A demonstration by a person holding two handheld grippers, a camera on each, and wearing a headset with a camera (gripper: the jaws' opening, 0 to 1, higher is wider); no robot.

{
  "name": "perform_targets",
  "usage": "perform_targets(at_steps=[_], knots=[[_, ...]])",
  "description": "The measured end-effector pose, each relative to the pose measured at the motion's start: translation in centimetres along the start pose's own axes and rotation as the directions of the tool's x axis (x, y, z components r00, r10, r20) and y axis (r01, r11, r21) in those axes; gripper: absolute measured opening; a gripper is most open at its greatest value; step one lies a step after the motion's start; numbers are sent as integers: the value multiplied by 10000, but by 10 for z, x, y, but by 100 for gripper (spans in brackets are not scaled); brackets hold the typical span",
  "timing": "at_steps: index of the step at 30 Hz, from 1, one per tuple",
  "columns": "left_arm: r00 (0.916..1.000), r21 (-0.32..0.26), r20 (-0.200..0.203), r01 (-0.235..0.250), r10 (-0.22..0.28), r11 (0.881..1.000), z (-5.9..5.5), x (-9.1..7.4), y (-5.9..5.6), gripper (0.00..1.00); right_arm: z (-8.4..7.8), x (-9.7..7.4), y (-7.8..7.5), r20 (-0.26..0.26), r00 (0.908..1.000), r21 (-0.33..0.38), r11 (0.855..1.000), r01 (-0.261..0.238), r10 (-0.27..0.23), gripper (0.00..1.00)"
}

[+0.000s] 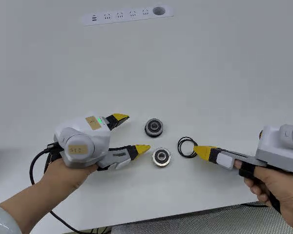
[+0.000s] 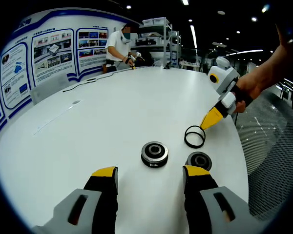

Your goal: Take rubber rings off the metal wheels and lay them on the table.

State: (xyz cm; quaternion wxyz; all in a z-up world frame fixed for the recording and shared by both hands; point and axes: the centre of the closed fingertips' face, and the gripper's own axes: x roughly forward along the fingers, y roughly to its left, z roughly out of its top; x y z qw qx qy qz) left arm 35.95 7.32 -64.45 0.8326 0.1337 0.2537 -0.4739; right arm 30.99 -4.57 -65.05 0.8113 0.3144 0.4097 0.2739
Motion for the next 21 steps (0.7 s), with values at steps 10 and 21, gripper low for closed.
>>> perform_targets(at_steps=[10, 21], knots=[[10000, 7, -59, 52, -52, 10000, -2, 1, -1, 53, 0, -7, -10, -376, 9979, -1169, 9920, 473, -520, 8], [9999, 145, 27, 142, -142, 9998, 6, 4, -2, 47, 15, -1, -5, -66, 9995, -1079, 9937, 301, -310, 10]])
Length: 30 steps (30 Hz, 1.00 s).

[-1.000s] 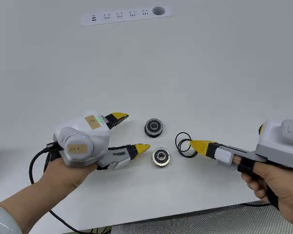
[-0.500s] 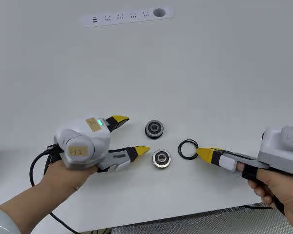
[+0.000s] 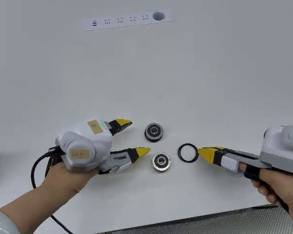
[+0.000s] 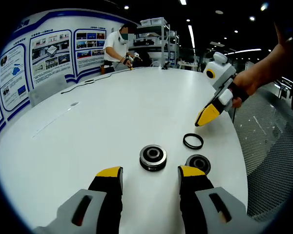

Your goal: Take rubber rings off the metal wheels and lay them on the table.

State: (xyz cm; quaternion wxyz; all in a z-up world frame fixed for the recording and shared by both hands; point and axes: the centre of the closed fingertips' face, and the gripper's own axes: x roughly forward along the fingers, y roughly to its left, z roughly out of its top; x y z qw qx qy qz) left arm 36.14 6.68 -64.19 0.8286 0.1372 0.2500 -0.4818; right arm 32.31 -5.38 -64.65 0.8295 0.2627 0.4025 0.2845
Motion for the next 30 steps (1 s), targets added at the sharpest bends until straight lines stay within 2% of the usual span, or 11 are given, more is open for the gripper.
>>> perform_targets(at_steps=[4, 7, 16, 24, 30], knots=[[10000, -7, 40, 29, -29, 10000, 6, 3, 1, 44, 7, 10, 9, 29, 9998, -149, 9997, -193, 193, 10], [9999, -12, 92, 84, -84, 10000, 9, 5, 0, 38, 12, 17, 15, 52, 9994, -258, 9991, -327, 328, 11], [9996, 102, 95, 278, -279, 9996, 16, 15, -5, 27, 23, 39, 27, 56, 9973, -448, 9963, -730, 733, 11], [9989, 257, -55, 472, -471, 9986, 18, 26, -9, 23, 23, 54, 32, -153, 9954, -481, 9943, -954, 948, 12], [9982, 382, -306, 528, -516, 9979, 14, 30, -7, 19, 24, 62, 33, -190, 9946, -419, 9938, -1029, 1022, 13]])
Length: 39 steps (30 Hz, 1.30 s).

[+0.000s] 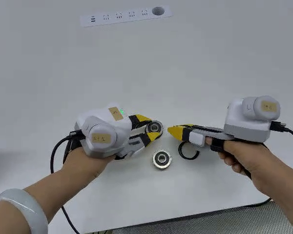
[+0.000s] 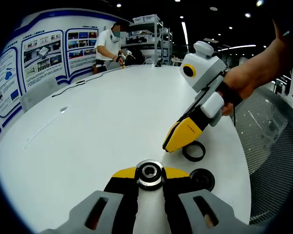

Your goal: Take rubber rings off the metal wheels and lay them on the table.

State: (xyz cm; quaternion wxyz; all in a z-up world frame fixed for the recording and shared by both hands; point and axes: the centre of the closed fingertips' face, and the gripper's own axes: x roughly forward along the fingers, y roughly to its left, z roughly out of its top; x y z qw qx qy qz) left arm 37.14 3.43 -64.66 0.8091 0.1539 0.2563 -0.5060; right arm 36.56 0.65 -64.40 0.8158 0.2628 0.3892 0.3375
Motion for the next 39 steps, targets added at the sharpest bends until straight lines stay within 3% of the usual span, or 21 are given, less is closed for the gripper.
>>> perform_targets(at_steps=[6, 25, 39], knots=[[9998, 65, -176, 73, -72, 10000, -3, 3, 0, 17, 0, 5, -2, -66, 10000, 29, 10000, -36, 36, 13], [9999, -32, -74, 104, -104, 9999, -4, 4, 1, 14, -5, 28, -7, -307, 9990, 849, 9960, -286, 313, 20], [10000, -89, -23, 67, -67, 9999, -3, 4, 1, 14, -7, 21, 6, -299, 9970, 1366, 9884, -660, 707, 18]])
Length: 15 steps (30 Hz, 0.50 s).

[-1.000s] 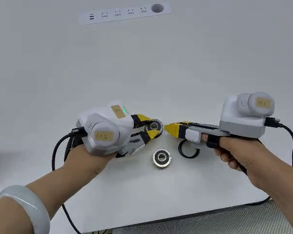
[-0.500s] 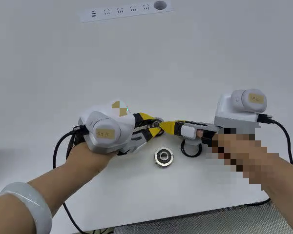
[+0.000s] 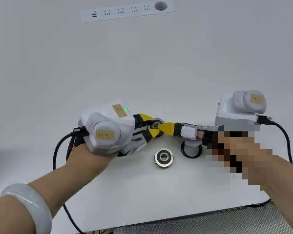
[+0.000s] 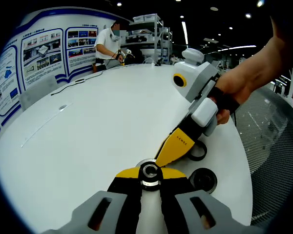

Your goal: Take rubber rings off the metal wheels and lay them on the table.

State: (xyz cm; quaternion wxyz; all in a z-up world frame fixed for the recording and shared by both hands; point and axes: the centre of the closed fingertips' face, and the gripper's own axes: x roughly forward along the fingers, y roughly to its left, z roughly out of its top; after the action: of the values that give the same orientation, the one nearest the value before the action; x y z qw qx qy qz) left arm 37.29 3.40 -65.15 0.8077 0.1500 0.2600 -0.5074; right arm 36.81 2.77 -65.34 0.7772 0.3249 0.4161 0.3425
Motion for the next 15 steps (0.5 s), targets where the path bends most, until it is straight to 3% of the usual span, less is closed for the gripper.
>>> perform_targets(at_steps=[15], knots=[[10000, -18, -38, -18, 18, 10000, 0, 0, 0, 14, 1, -3, -5, 60, 9994, -327, 9989, 345, -344, 4]])
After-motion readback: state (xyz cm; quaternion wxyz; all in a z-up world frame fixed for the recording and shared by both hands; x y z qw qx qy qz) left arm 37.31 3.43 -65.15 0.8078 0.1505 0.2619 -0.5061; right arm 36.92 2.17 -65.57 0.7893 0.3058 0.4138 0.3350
